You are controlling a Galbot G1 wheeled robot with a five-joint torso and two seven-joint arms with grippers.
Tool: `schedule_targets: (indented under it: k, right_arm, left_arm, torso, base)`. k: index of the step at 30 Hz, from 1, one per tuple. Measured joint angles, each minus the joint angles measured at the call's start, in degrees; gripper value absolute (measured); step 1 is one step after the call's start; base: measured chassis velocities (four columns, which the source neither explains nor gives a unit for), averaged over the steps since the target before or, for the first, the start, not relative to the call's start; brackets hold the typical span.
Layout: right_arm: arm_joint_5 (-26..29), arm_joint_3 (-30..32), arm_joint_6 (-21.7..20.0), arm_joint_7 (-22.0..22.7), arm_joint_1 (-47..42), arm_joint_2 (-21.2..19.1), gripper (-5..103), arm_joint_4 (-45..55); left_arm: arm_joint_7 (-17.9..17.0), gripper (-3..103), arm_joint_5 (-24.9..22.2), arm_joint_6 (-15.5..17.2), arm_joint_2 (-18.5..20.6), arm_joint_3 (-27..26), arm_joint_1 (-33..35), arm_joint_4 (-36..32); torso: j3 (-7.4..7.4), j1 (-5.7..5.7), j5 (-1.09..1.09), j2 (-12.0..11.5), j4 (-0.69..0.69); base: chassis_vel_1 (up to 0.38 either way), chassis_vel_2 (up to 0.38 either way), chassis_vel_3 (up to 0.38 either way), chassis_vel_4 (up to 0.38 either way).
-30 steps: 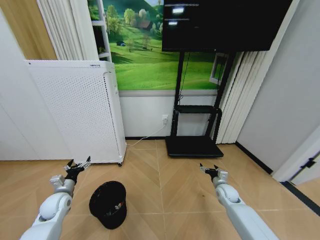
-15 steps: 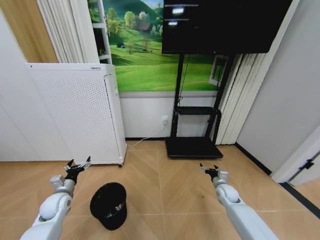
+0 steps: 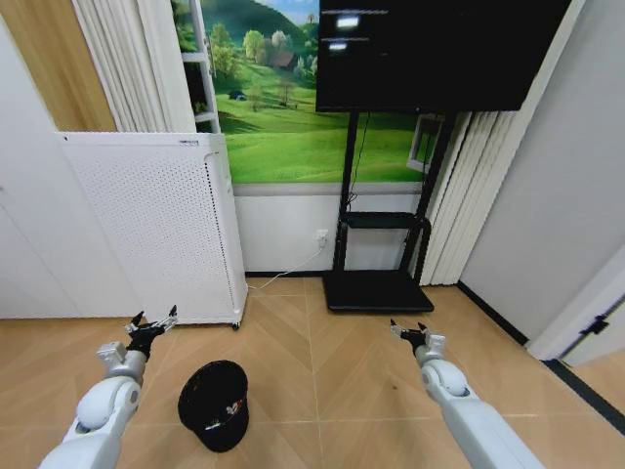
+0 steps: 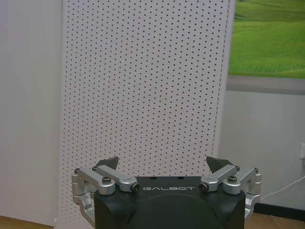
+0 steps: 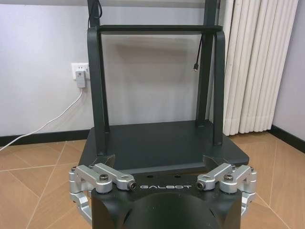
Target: Pick up the trash bin and place the garbage on the floor into it.
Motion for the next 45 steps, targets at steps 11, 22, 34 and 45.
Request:
schedule_targets:
  k: [11, 22, 34, 45]
  right_arm:
    - [0.00, 0.00, 0.00, 0.00, 0.00, 0.00, 100, 0.00]
    - [0.00, 0.00, 0.00, 0.00, 0.00, 0.00, 100, 0.00]
    - [0.00, 0.00, 0.00, 0.00, 0.00, 0.00, 100, 0.00]
    - [0.00, 0.00, 0.00, 0.00, 0.00, 0.00, 100, 0.01]
  left_arm:
    - [0.00, 100, 0.00, 0.00, 0.00, 0.00, 0.01, 0.00]
    - [-0.01, 100, 0.00, 0.00, 0.00, 0.00, 0.01, -0.01]
    - [0.00, 100, 0.00, 0.00, 0.00, 0.00, 0.01, -0.01]
    - [0.00, 100, 0.00, 0.00, 0.00, 0.00, 0.01, -0.01]
  torso:
    - [1.65, 0.74, 0.00, 2.40, 0.00]
    - [3.33, 1.53, 0.00, 4.87, 0.00]
    - [5.22, 2.48, 0.00, 7.70, 0.00]
    - [6.19, 3.08, 0.00, 9.29, 0.00]
  base:
    - [0.000, 0.000, 0.000, 0.000]
    - [0.000, 0.000, 0.000, 0.000]
    - [0.000, 0.000, 0.000, 0.000]
    - [0.000, 0.000, 0.000, 0.000]
